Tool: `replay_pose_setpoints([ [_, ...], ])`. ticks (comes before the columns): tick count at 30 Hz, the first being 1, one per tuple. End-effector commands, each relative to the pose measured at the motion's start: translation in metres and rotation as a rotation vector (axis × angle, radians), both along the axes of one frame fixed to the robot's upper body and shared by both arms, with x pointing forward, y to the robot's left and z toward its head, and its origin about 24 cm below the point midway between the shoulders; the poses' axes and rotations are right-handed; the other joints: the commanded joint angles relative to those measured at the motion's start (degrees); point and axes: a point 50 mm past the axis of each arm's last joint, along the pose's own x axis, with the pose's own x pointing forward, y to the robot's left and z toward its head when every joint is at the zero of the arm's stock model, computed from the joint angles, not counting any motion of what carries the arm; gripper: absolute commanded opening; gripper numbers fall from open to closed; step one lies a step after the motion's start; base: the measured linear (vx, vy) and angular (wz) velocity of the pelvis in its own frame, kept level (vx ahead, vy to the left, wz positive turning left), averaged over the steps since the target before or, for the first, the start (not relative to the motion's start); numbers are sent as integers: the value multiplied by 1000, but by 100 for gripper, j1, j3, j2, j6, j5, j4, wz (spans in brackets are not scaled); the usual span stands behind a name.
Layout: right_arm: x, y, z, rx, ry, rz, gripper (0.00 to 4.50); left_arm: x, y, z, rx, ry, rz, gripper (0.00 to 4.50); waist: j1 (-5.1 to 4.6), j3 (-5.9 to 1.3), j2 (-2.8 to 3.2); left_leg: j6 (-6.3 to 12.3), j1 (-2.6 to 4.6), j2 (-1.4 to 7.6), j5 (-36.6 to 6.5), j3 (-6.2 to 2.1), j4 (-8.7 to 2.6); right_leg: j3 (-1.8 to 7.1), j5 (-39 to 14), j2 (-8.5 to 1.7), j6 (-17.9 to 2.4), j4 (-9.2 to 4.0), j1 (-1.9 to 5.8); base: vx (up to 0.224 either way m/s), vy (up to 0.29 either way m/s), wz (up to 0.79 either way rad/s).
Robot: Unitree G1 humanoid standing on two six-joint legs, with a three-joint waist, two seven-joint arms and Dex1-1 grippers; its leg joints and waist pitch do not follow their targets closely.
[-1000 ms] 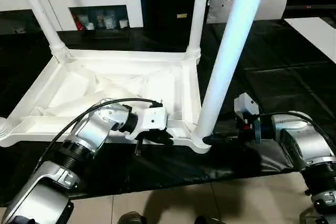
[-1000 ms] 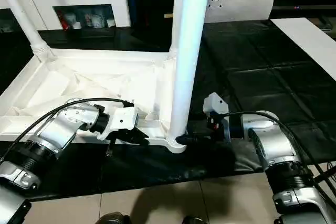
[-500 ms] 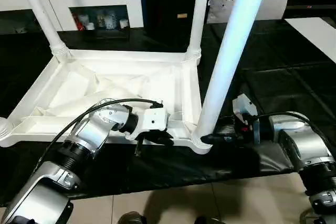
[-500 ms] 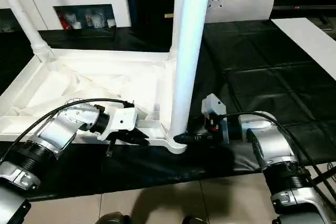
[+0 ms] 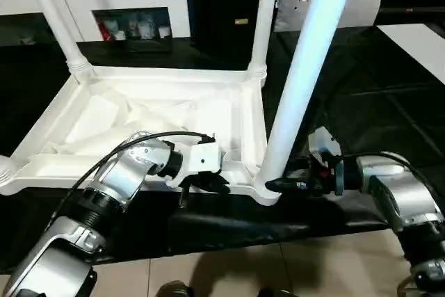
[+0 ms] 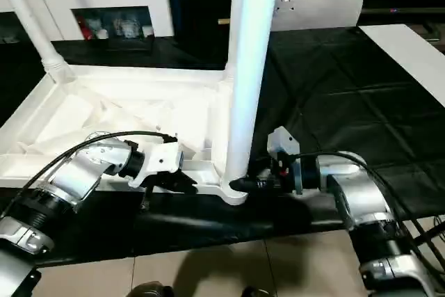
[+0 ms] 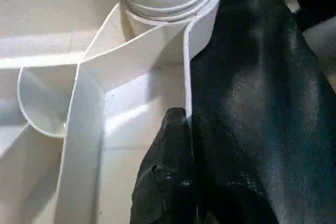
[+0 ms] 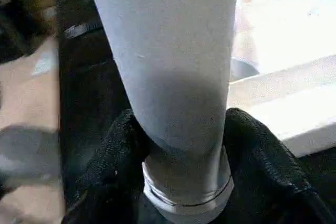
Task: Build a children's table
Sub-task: Rotate leg to tighten
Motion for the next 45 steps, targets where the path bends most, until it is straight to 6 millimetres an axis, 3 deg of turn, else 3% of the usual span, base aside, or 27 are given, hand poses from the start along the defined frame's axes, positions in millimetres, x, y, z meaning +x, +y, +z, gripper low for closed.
replay_pose_setpoints([
  [1,9,19,1,41,-7,-93,193,-5,-35,1,-89,15,-42,0,-51,-341,-70,197,88,196,-1770,-79,-402,262,-3387,-408,-411,-562,274,0,0,0],
  [2,13,23,0,42,-6,-150,193,-2,-39,2,-106,18,-4,0,-103,-319,-42,158,107,175,-1908,-87,-397,225,-3635,-383,-292,-616,250,0,0,0],
  [3,13,23,0,42,-6,-150,192,-2,-39,2,-106,18,-4,0,-145,-309,-52,124,118,163,-1977,-88,-385,202,-3744,-374,-227,-643,241,0,0,0],
  [4,22,31,-2,24,-4,-272,192,3,-49,5,-134,22,71,0,-204,-304,-49,71,138,140,-2070,-107,-368,143,-3919,-366,-97,-691,244,0,0,0],
  [5,23,32,-3,23,-5,-287,192,4,-51,5,-138,22,83,0,-275,-311,-44,31,126,122,-2160,-138,-356,57,-4014,-358,42,-735,274,0,0,0],
  [9,40,44,-2,21,-14,-516,192,19,-70,17,-199,26,271,0,-516,-309,23,69,139,188,-2534,-201,-374,-97,-3806,-343,159,-826,331,-4,13,-2],
  [10,46,49,-2,3,-19,-597,192,23,-77,23,-231,19,320,0,-599,-320,48,81,115,278,-2805,-250,-439,-124,-3549,-352,124,-770,409,-16,51,-7],
  [11,47,49,-2,2,-19,-603,192,24,-78,24,-233,19,323,0,-669,-324,103,42,41,409,-3101,-319,-556,-57,-3072,-362,29,-595,500,0,0,0],
  [12,50,51,-1,0,-24,-641,192,24,-80,26,-243,20,332,0,-684,-336,100,23,27,440,-3195,-340,-595,12,-2844,-375,-27,-523,506,0,0,0],
  [13,54,52,1,31,-37,-693,192,26,-83,29,-254,12,351,0,-726,-340,41,-7,85,359,-3217,-282,-564,80,-2792,-420,-184,-561,417,0,0,0],
  [14,55,53,2,54,-27,-695,192,26,-85,30,-254,5,356,0,-733,-350,-14,34,126,171,-2811,-192,-416,52,-3269,-496,-245,-698,344,0,0,0],
  [15,55,55,3,96,0,-692,192,27,-86,31,-249,-11,361,0,-724,-358,-38,108,92,111,-2500,-161,-364,44,-3423,-519,-233,-731,360,0,0,0],
  [16,55,55,4,116,8,-688,247,27,-86,29,-235,-26,357,0,-666,-372,-39,239,39,87,-1955,-128,-340,63,-3410,-528,-245,-738,392,0,0,0],
  [17,55,54,5,119,4,-686,261,27,-85,28,-228,-33,354,0,-619,-390,-27,340,16,133,-1628,-120,-370,102,-3084,-495,-323,-692,390,0,0,0],
  [18,54,54,6,119,-2,-685,261,27,-85,28,-223,-38,353,0,-611,-402,-18,373,-2,156,-1525,-126,-381,117,-2864,-479,-393,-649,398,0,0,0],
  [20,53,51,7,83,-60,-669,282,27,-81,23,-193,-50,367,0,-528,-500,-17,488,15,203,-1030,-93,-356,207,-1816,-437,-790,-470,362,0,0,0],
  [21,53,51,7,77,-67,-672,297,27,-81,23,-189,-51,372,0,-524,-525,-66,551,-50,175,-803,-90,-326,233,-1467,-406,-889,-375,379,51,-22,9],
  [22,53,50,7,75,-68,-671,305,27,-80,23,-187,-51,372,0,-451,-535,-87,710,-56,167,-556,-69,-304,257,-1151,-401,-1072,-304,337,51,-22,9],
  [23,52,45,6,69,-77,-660,316,27,-77,21,-178,-52,370,0,-412,-527,-104,837,-117,151,-439,-71,-287,279,-1030,-422,-1182,-237,363,0,0,0],
  [25,50,38,6,61,-89,-633,316,26,-72,18,-161,-64,357,0,-292,-542,-109,945,-111,134,-285,-40,-252,300,-947,-432,-1204,-211,349,0,0,0],
  [27,45,21,6,41,-103,-576,350,24,-62,13,-122,-97,302,0,-221,-535,-86,992,-126,143,-273,-30,-240,291,-1080,-414,-1125,-220,336,0,0,0],
  [31,42,5,8,20,-117,-529,391,21,-53,7,-75,-109,254,0,-109,-512,-84,824,-109,171,-522,-39,-248,286,-1646,-405,-885,-272,312,0,0,0],
  [33,40,0,10,14,-123,-500,395,20,-49,5,-60,-116,234,0,-80,-479,-78,703,-93,175,-751,-34,-267,276,-1996,-395,-771,-323,293,0,0,0],
  [35,31,-17,15,-22,-119,-352,425,14,-37,0,-24,-99,136,0,-48,-459,-94,583,-67,168,-1039,-31,-278,269,-2388,-394,-587,-385,287,0,0,0],
  [37,25,-23,17,-34,-91,-268,437,10,-31,-2,-15,-88,56,0,-39,-448,-84,579,-41,181,-1157,-23,-284,275,-2481,-381,-551,-408,256,0,0,0],
  [38,24,-24,17,-38,-87,-253,444,8,-31,-2,-16,-86,37,0,-42,-444,-100,570,-82,180,-1217,-39,-289,255,-2571,-377,-475,-398,288,0,0,0],
  [45,21,-24,20,-84,-112,-120,444,-6,-22,-1,2,-11,-147,0,-23,-451,-96,482,-73,202,-1235,-59,-291,252,-2675,-411,-499,-396,254,0,0,0],
])
